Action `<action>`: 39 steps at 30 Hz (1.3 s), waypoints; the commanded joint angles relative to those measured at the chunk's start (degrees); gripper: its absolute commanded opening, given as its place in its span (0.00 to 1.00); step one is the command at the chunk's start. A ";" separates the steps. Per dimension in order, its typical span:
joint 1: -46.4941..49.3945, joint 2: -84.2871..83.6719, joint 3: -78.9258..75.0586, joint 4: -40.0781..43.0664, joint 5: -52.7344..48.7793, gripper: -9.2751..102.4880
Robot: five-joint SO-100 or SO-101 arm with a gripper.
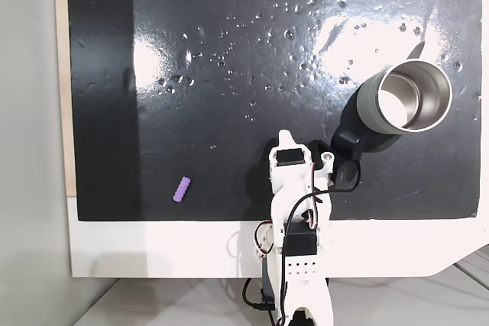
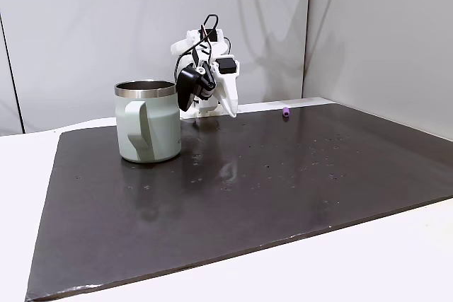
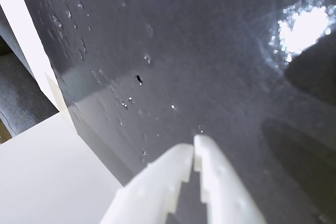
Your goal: Grasp a pengrip and put it in the cup.
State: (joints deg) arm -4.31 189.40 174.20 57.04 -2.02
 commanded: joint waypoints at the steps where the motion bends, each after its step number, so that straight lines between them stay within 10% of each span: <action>1: -1.67 0.62 -0.35 -2.29 -0.79 0.08; 23: -7.56 -10.90 -21.01 5.45 -14.33 0.08; 39: -40.52 -54.49 -62.23 27.51 -2.29 0.11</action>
State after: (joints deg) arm -38.50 140.98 118.39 82.18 -6.42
